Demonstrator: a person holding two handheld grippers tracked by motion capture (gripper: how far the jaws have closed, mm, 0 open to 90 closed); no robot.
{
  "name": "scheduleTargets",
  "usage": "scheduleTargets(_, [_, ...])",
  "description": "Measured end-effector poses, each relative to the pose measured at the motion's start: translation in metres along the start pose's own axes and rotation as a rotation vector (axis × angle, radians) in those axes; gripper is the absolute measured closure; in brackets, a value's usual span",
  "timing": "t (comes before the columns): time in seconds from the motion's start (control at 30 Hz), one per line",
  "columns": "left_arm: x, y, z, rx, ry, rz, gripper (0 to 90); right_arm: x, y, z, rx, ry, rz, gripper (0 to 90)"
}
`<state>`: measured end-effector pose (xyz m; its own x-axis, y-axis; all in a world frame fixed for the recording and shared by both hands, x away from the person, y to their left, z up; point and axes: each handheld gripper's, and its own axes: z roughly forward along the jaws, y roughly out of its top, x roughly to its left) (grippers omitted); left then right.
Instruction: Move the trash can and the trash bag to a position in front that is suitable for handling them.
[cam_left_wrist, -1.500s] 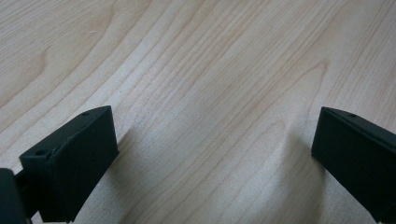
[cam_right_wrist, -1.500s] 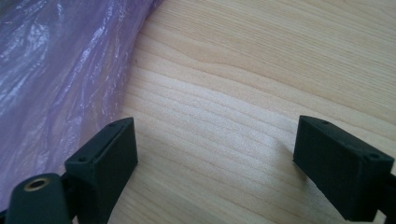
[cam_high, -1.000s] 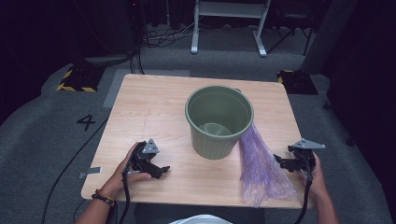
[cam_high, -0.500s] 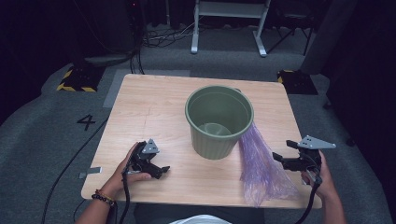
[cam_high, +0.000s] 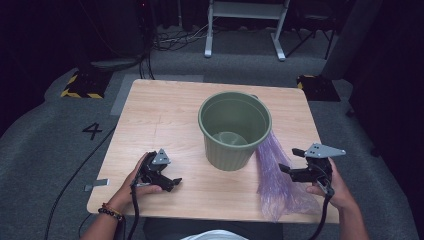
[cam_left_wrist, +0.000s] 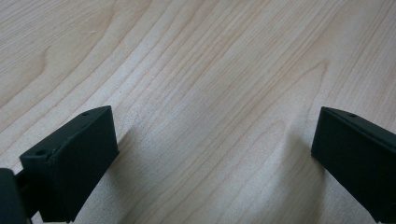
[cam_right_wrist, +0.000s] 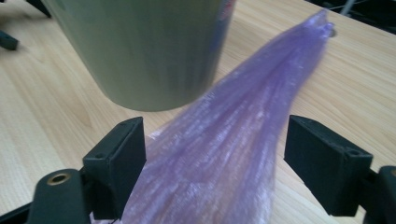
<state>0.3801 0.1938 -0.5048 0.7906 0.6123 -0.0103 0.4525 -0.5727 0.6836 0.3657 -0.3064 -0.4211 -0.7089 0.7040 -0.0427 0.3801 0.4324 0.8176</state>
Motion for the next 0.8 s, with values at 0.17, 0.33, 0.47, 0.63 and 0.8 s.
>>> scheduleTargets(0.17, [0.0, 0.0, 0.0, 0.0, 0.0, 0.0, 0.2, 0.003, 0.011, 0.015, 0.0, 0.022, -0.027, 20.5])
scheduleTargets(0.33, [0.0, 0.0, 0.0, -0.001, 0.0, 0.001, 0.2, 0.006, 0.022, 0.022, -0.029, 0.042, -0.035, 21.8])
scheduleTargets(0.47, [0.0, 0.0, 0.0, 0.0, 0.0, 0.0, 0.3, 0.009, 0.031, 0.029, -0.033, 0.064, -0.053, 21.4])
scheduleTargets(0.63, [0.0, 0.0, 0.0, 0.0, 0.0, 0.0, 0.2, 0.013, 0.041, 0.042, -0.026, 0.066, -0.073, 20.7])
scheduleTargets(0.8, [0.0, 0.0, 0.0, 0.0, 0.0, 0.0, 0.2, 0.017, 0.045, 0.05, -0.024, 0.074, -0.082, 20.7])
